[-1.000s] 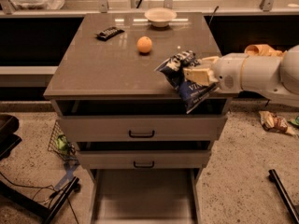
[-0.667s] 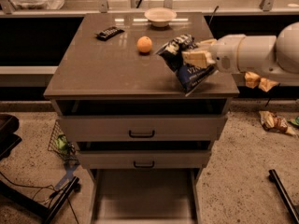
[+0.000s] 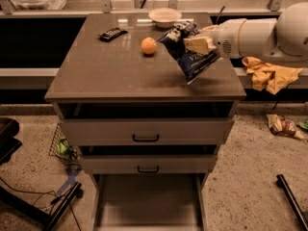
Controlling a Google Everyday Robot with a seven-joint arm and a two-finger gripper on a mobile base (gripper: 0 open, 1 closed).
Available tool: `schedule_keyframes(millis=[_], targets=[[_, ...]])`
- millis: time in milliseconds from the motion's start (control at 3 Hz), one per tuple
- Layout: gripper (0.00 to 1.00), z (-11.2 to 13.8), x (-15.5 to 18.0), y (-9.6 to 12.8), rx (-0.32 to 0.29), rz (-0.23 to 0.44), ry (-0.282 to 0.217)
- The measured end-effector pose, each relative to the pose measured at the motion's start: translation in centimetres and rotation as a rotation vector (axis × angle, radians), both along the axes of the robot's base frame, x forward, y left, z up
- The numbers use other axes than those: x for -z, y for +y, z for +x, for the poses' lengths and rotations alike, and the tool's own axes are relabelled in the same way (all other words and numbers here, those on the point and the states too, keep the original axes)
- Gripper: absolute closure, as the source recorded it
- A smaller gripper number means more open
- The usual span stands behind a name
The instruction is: Pick blue chip bag from bottom drawer and place on counter
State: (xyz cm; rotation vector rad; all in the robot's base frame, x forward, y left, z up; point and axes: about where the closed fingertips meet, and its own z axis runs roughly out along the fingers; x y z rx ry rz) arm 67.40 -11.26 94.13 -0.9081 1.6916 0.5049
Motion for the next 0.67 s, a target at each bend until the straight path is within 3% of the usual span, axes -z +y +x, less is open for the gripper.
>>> schedule_keyframes(millis=[667], targets=[[0.37, -0.08, 0.11, 0.53, -0.009, 0.000, 0.002]])
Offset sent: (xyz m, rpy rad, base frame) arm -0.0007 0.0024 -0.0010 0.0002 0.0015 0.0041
